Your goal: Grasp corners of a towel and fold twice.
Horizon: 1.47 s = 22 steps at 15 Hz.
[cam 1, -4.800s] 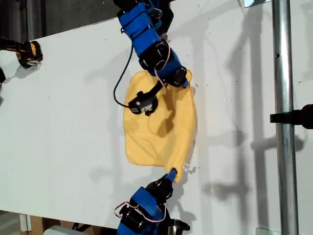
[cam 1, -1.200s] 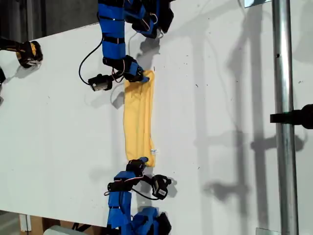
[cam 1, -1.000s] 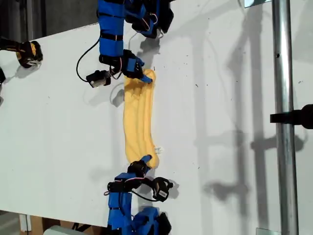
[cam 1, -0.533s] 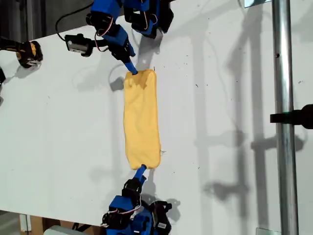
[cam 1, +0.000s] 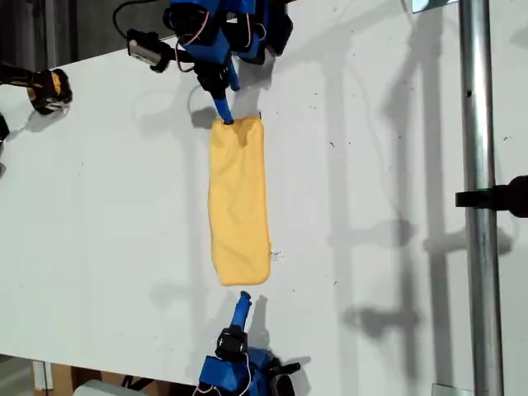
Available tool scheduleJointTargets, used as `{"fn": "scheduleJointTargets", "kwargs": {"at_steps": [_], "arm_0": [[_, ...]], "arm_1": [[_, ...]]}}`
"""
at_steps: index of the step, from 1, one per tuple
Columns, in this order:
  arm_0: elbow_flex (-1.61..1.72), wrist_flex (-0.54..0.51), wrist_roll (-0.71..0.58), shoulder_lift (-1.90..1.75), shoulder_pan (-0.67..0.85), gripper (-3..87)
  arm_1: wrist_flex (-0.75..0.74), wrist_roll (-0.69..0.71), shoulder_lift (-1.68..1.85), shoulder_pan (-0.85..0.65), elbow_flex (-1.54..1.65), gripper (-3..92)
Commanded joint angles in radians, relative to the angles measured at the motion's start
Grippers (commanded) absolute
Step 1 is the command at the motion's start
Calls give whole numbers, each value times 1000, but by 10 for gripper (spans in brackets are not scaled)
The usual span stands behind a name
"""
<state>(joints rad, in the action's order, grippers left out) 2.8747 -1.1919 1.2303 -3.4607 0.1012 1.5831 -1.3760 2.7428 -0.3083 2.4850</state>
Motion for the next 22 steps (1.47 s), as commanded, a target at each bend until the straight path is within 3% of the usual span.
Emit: {"fn": "scheduleJointTargets", "kwargs": {"at_steps": [1,6,9,17,19,22], "arm_0": [[9,20,12,-11,-9,185],[29,8,25,-11,-9,184],[26,-25,44,-11,-14,183],[37,-44,61,-11,-9,184],[38,-44,69,-11,-14,184],[41,-46,80,-11,-23,184]], "arm_1": [[-123,40,0,-55,81,415],[-394,158,-468,-173,12,421],[-531,158,-761,-155,-98,423],[-813,123,-1034,-83,-229,410],[-841,114,-1066,-84,-273,95],[-716,170,-1062,-118,-337,4]]}}
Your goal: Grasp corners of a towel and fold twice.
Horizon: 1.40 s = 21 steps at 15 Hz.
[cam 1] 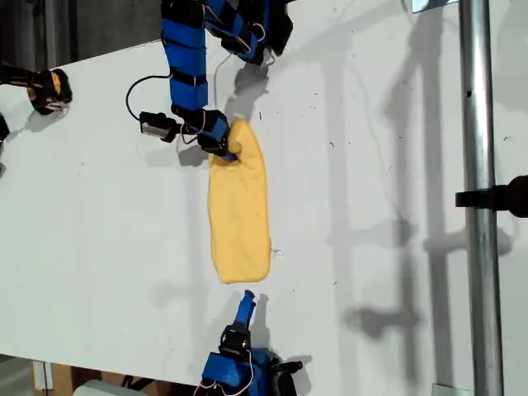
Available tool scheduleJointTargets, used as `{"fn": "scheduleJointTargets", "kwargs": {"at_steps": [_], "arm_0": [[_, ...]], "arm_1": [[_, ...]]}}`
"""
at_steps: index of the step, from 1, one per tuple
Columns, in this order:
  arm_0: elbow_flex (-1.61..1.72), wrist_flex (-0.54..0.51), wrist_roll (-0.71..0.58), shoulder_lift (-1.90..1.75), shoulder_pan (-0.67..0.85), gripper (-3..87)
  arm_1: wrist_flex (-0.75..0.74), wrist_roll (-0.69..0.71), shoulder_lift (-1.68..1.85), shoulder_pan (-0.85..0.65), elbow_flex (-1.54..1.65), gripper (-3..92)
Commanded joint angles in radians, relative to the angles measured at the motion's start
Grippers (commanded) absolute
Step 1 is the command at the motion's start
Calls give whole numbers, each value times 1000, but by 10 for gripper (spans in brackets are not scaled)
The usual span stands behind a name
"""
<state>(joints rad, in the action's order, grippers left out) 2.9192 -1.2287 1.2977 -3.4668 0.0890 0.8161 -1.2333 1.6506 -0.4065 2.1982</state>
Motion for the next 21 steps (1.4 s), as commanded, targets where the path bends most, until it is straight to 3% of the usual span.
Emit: {"fn": "scheduleJointTargets", "kwargs": {"at_steps": [1,5,8,10,12,16,21], "arm_0": [[-2,-9,14,-5,-12,184],[0,-9,3,-5,-8,184],[2,-9,5,-5,-12,183],[5,-6,11,-5,-14,181],[11,2,11,-5,-17,179],[5,0,2,-5,-15,179],[0,2,3,-5,-23,178]], "arm_1": [[126,35,58,-31,-54,-1],[431,48,229,-29,12,-1],[769,-55,282,-6,61,-1],[847,-156,255,84,21,-1],[555,-84,517,193,-5,-1],[468,28,451,218,-293,-1],[241,69,143,253,-456,-1]]}}
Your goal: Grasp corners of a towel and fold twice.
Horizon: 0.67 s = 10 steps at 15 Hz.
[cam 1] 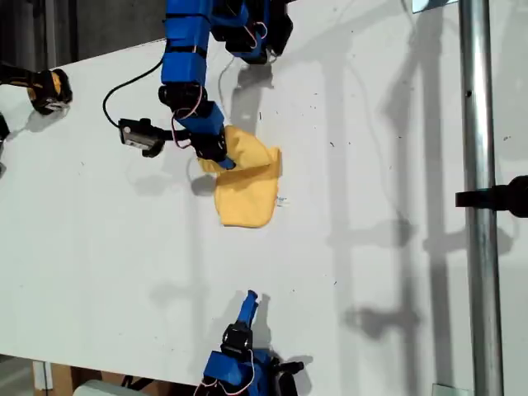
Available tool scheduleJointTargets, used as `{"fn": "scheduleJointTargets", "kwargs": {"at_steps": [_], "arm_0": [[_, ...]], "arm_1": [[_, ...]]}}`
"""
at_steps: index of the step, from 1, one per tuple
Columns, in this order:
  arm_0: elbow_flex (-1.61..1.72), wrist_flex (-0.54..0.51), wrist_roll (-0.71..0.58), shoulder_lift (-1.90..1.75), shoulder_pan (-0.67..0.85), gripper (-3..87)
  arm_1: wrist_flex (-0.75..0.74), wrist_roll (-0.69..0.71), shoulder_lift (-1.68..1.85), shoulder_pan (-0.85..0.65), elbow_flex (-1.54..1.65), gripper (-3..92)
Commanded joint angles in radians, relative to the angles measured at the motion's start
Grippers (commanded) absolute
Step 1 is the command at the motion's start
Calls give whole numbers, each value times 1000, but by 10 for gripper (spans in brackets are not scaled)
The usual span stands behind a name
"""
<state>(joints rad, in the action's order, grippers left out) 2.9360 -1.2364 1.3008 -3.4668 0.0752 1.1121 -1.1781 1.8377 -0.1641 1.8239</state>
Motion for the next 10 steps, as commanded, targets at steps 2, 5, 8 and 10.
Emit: {"fn": "scheduleJointTargets", "kwargs": {"at_steps": [2,5,8,10], "arm_0": [[-18,6,3,-5,-11,178],[-17,5,11,-5,-11,178],[-14,5,15,-5,-12,178],[-12,5,17,-5,-12,178]], "arm_1": [[-133,14,-153,12,-114,-1],[-218,14,-299,-2,-164,-1],[-239,15,-468,-11,-291,-1],[-238,23,-502,-17,-370,6]]}}
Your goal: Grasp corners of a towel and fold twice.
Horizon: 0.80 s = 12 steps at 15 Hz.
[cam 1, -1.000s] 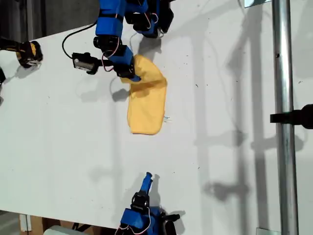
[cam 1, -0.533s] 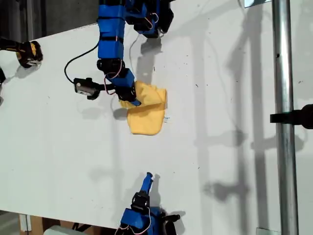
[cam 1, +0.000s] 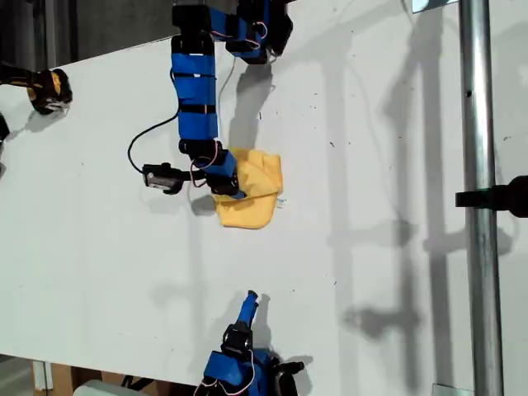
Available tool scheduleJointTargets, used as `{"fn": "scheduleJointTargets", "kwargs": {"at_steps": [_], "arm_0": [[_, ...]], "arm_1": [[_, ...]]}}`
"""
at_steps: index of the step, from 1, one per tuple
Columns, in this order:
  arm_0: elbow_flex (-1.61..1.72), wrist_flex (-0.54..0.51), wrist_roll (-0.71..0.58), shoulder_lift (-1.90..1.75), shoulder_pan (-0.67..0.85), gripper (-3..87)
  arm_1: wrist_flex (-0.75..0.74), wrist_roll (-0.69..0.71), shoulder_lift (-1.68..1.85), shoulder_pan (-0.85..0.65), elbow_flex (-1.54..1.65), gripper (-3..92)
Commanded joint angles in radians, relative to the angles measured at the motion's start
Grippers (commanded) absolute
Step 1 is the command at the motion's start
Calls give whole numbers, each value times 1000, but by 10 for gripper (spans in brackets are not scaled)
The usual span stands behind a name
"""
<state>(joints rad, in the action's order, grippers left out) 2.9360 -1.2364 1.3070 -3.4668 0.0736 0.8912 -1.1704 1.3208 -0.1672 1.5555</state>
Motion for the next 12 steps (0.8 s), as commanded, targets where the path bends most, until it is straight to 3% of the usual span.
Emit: {"fn": "scheduleJointTargets", "kwargs": {"at_steps": [1,3,4,6,8,10,12], "arm_0": [[-11,3,12,-5,-11,178],[-3,5,15,-5,-9,178],[-3,9,14,-5,-8,178],[-5,12,12,-5,-3,178],[-2,15,11,-5,-3,178],[5,15,15,-5,-5,177],[8,20,11,-5,-2,175]], "arm_1": [[-15,43,23,-12,-146,80],[-100,153,106,6,-187,464],[-137,192,167,12,-189,444],[-118,193,264,-12,-158,189],[-77,193,357,-40,-91,42],[-55,192,543,-61,48,35],[83,130,765,-94,233,33]]}}
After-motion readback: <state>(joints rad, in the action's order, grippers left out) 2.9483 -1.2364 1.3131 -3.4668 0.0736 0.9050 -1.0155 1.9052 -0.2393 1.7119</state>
